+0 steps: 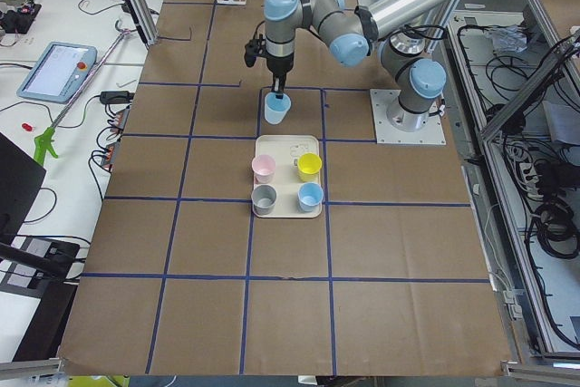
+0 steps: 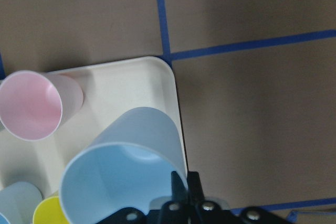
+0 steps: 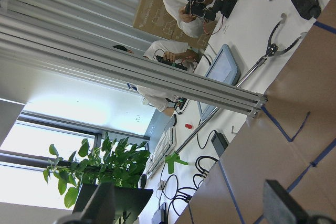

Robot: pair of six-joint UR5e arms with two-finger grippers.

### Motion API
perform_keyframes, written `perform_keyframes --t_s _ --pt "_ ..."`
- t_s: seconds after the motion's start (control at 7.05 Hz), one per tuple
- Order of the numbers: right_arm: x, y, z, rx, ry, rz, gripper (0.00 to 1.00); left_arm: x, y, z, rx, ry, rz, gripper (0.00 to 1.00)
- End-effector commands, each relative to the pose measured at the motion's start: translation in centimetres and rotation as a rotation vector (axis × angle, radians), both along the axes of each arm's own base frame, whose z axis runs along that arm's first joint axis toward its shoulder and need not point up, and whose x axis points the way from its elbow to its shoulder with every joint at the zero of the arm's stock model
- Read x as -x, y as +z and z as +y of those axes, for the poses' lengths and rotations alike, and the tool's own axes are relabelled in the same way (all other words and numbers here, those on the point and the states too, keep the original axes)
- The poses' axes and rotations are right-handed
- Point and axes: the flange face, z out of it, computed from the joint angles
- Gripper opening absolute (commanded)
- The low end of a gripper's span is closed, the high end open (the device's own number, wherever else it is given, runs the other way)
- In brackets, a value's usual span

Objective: Transfer IKEA cup to right arm and place on rack

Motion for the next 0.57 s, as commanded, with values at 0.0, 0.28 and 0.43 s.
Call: perform_keyframes --t_s 0.0,0.28,0.43 --pt "-0.2 -1.1 1.5 -0.036 -0.008 -0.143 1.00 7.5 7.2 -4.8 0.145 -0.104 0.199 0.00" --pt "-0.2 -1.2 2.3 -0.052 -0.020 -0.173 1.00 10.8 8.8 -5.8 0.234 -0.124 0.449 0.00" --pt "-0.1 -1.1 2.2 -0.052 -0.024 -0.173 1.00 12.0 9.2 -6.2 0.308 -0.154 0.579 0.00"
